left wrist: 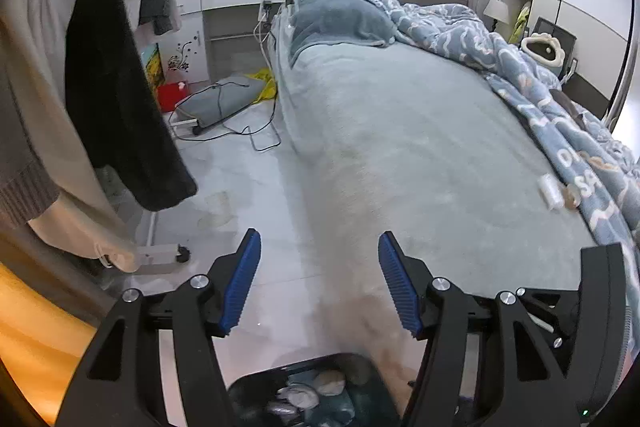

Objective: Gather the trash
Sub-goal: 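Move both tools back over the bed toward the bubble-wrap piece and tape ring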

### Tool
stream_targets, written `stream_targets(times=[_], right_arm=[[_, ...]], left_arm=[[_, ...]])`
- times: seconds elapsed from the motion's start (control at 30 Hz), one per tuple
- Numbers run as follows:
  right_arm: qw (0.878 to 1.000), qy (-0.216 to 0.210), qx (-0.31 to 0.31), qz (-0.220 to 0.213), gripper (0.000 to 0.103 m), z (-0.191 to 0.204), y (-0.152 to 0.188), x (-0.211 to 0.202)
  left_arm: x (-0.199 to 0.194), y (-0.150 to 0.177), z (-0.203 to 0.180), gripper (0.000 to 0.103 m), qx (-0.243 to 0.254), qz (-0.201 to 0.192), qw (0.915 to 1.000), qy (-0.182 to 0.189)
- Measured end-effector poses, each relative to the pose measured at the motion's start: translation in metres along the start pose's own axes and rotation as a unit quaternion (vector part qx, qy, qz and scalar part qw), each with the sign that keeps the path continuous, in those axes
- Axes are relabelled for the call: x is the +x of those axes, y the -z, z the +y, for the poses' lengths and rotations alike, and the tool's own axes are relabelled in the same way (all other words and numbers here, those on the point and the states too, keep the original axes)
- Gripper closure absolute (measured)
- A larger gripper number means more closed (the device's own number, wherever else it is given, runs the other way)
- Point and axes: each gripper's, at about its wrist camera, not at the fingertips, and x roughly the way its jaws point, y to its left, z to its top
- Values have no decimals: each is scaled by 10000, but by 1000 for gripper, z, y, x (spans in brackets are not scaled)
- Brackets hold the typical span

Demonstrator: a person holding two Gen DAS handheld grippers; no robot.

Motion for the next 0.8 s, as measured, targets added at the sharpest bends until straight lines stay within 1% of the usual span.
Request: stream_targets(times=[0.1,0.27,0.37,0.47,0.57,0.7,0.8], right_arm=[[9993,250,243,-126,47,-24,9,-11],[9959,603,658,-167,47,-66,26,-26],[9913,855,983,-213,47,-95,38,-39],[9868,1075,1175,-293,47,-113,48,-51],[9781,1352,1524,-424,46,-139,61,-65],[9649,1697,1935,-529,44,-174,80,-78],[9567,1813,2205,-575,44,-200,95,-86]], left_arm=[[2,-6,-16,38,-9,-63,9999,88],[6,-13,-46,38,45,-139,9996,254],[11,-16,-64,38,62,-148,9992,360],[14,-19,-87,38,187,-208,9988,396],[20,-22,-107,38,185,-248,9980,555],[36,-19,-133,38,113,-174,9963,832],[47,-16,-152,38,201,-127,9951,959]])
